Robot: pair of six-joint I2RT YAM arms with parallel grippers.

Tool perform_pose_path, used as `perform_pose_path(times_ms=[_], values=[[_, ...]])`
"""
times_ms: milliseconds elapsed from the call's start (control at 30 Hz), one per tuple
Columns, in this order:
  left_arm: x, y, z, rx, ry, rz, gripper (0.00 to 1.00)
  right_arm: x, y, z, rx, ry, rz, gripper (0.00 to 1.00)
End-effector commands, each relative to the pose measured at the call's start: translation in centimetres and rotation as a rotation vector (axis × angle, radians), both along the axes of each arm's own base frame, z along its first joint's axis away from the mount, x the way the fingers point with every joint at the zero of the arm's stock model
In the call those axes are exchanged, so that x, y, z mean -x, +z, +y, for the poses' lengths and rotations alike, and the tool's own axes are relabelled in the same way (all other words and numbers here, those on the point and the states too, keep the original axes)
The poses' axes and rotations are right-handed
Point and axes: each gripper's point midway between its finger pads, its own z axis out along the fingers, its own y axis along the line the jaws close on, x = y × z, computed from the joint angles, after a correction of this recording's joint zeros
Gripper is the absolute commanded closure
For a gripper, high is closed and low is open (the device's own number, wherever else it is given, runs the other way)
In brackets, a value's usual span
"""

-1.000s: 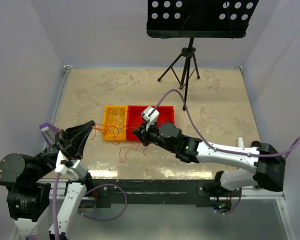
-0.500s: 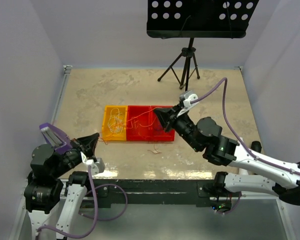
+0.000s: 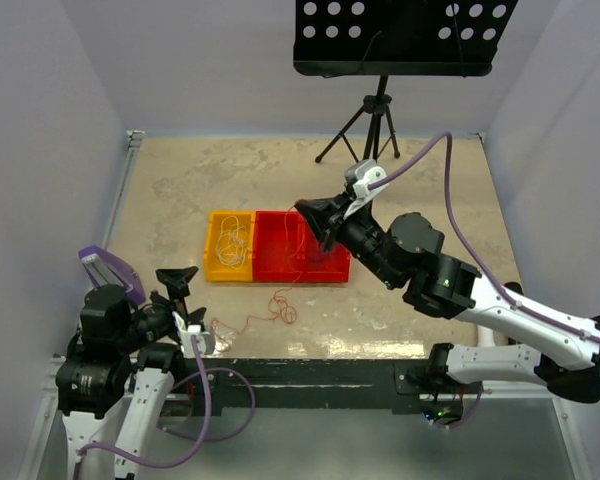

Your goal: Untangle the cables

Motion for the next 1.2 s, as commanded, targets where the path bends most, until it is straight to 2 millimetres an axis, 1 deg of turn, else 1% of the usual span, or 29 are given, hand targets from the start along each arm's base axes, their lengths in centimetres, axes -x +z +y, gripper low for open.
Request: perform_pose_path(times_ms=[0, 100, 167, 267, 333, 467, 600, 633, 700, 767, 833, 867, 900, 1033, 1167], values=[[0.0, 0.6, -0.6, 0.05, -0.008, 0.025, 0.03, 0.9, 1.3, 0.6, 0.02, 0.07, -0.026, 1.0], [-0.4, 2.5, -1.2, 0.109, -0.023, -0.001, 0.04, 1.3, 1.9, 0.8, 0.01, 0.092, -0.028, 1.0], [-0.5, 2.9, -1.6, 0.128, -0.035, 0.008, 0.07, 1.3, 3.2, 0.4, -0.018, 0.086, -0.039, 1.0], [-0.5, 2.0, -1.8, 0.115, -0.059, 0.05, 0.12, 0.8, 5.4, -0.1, -0.062, 0.043, -0.05, 1.0], [-0.6, 1.5, -1.9, 0.115, -0.065, 0.062, 0.13, 0.6, 7.4, -0.3, -0.092, 0.027, -0.066, 1.0], [0.0, 0.3, -2.3, 0.096, -0.111, 0.05, 0.13, 0.7, 12.4, -0.9, -0.155, 0.017, -0.109, 1.0], [0.1, -0.4, -2.3, 0.064, -0.135, 0.016, 0.12, 0.3, 16.1, -1.6, -0.22, -0.021, -0.144, 1.0], [-0.1, -0.6, -2.2, 0.062, -0.129, 0.016, 0.12, 0.2, 16.6, -1.5, -0.229, -0.028, -0.155, 1.0], [-0.3, -0.5, -2.1, 0.059, -0.12, 0.015, 0.11, -0.3, 16.8, -1.0, -0.232, -0.04, -0.161, 1.0], [-0.4, -0.5, -2.0, 0.056, -0.117, 0.019, 0.11, -1.1, 16.5, -0.3, -0.227, -0.069, -0.157, 1.0], [-0.4, -0.5, -1.9, 0.053, -0.113, 0.021, 0.1, -2.1, 15.2, 0.5, -0.203, -0.101, -0.146, 1.0], [-0.5, -0.5, -1.9, 0.053, -0.108, 0.017, 0.09, -2.5, 15.1, 0.8, -0.215, -0.12, -0.153, 1.0], [-0.5, -0.5, -1.8, 0.055, -0.103, 0.02, 0.07, -3.1, 14.4, 1.0, -0.206, -0.144, -0.151, 1.0], [-0.5, 0.0, -1.7, 0.061, -0.089, 0.007, 0.07, -4.8, 12.2, 2.3, -0.189, -0.206, -0.152, 1.0], [-0.7, 0.4, -1.5, 0.059, -0.077, -0.011, 0.07, -6.4, 10.4, 2.8, -0.19, -0.25, -0.149, 1.0]])
